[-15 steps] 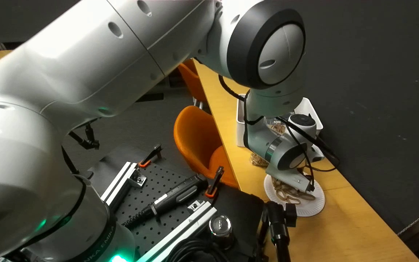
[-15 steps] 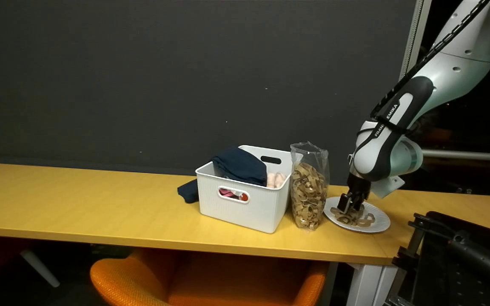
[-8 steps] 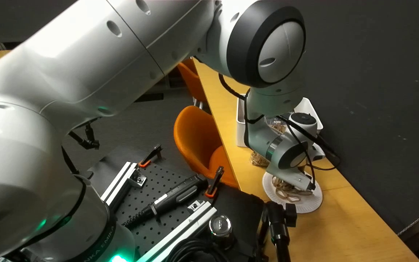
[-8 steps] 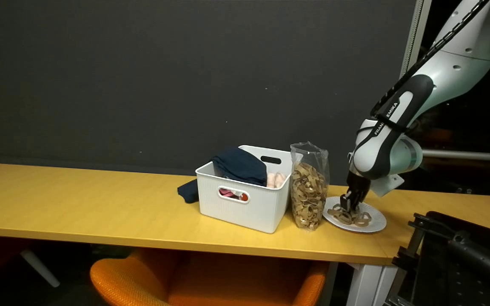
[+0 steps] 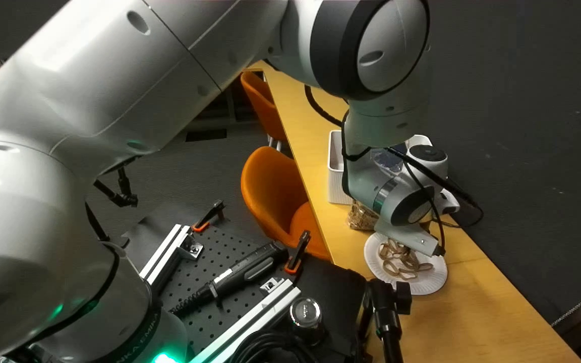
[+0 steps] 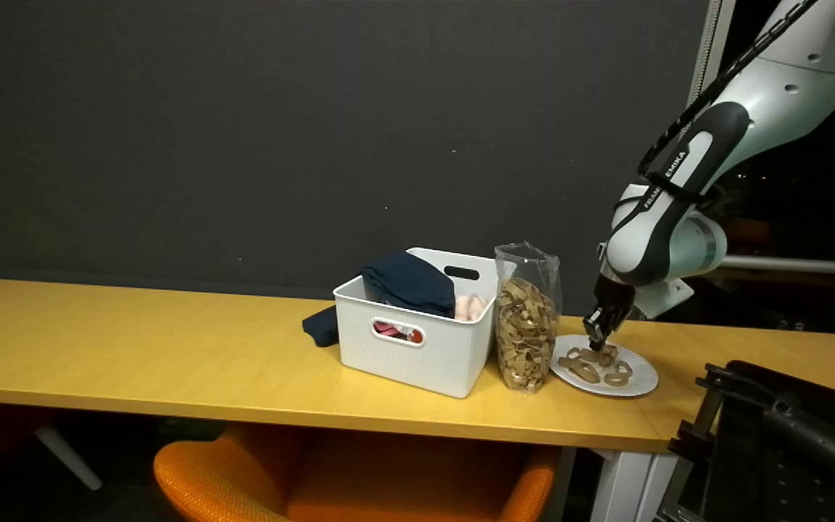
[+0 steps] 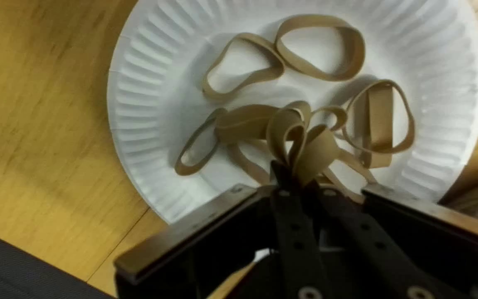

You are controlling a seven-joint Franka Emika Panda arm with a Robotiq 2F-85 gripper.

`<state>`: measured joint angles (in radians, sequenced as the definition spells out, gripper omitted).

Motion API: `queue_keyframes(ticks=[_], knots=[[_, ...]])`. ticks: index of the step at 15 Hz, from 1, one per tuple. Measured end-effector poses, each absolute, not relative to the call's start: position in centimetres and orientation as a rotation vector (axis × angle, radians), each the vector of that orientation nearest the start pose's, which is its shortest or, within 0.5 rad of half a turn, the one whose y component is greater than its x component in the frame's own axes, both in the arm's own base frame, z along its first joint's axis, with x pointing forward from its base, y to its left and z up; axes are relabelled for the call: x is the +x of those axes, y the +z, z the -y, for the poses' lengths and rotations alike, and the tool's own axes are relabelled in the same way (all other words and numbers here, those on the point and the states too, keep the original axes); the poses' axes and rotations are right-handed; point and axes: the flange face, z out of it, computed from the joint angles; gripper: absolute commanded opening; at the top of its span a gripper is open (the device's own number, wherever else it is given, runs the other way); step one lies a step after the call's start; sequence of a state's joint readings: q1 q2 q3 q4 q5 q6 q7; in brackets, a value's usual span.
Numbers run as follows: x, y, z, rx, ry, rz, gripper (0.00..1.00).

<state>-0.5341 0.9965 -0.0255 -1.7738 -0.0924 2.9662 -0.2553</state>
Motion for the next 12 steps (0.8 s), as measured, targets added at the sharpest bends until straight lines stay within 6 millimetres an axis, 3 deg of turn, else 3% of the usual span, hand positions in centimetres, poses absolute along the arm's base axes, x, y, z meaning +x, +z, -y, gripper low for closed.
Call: queue_keyframes(ticks=[5,9,12], knots=[[53.7,9.0,34.2,-3.252,-0.351,-0.365,0.02],[55.0,17.7,34.6,-3.275,-0.528,-0.36,0.02],[56.9,24.2,33.2,-3.283,-0.684,-0.297,0.02]])
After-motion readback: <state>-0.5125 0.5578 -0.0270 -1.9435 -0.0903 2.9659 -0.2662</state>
